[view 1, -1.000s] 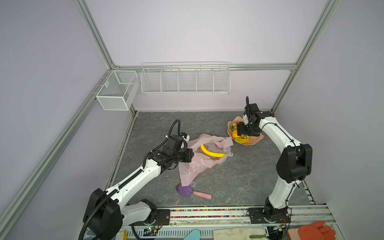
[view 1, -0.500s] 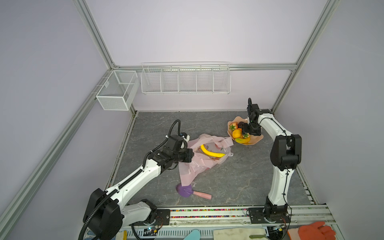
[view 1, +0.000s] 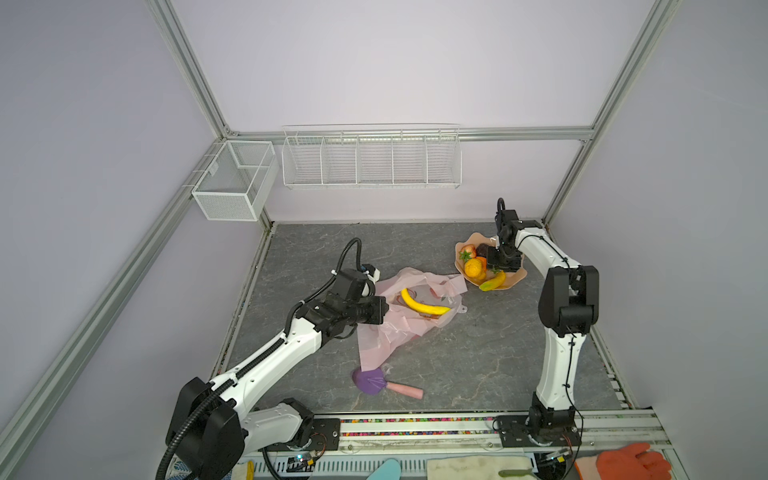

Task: Place the fruits into the plastic bag
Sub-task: 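Lower the right gripper into the bowl toward the red-yellow peach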

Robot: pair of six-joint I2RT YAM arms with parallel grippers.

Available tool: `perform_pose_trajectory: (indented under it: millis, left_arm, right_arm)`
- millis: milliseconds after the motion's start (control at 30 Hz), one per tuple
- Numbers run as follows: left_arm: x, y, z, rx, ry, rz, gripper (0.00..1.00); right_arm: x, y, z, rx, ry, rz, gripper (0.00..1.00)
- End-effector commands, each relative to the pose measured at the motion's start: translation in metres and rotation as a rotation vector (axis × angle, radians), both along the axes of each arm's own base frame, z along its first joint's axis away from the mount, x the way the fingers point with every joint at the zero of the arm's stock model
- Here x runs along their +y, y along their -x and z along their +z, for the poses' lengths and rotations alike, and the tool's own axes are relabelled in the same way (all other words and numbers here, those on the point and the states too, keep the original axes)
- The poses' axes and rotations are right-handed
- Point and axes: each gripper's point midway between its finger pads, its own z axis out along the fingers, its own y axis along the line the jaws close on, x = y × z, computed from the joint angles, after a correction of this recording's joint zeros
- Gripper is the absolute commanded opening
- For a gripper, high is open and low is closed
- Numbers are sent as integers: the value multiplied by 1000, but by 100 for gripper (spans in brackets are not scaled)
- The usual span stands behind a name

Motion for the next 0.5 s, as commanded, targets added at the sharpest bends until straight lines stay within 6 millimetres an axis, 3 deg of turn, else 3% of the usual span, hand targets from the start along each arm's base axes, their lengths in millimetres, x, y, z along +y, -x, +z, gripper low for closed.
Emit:
perform_pose_trajectory:
  millis: [0, 267, 467]
  left_arm:
    - [-3, -1, 18, -47, 14, -15, 0]
    - [-2, 0, 21, -52, 21, -13, 0]
    - [-4, 1, 20, -48, 22, -24, 0]
  right_arm:
    - [-2, -7, 5, -30, -8, 1, 55]
    - [-1, -14, 6, -42, -21, 13, 73]
    - [-1, -22, -1, -31, -21, 20, 76]
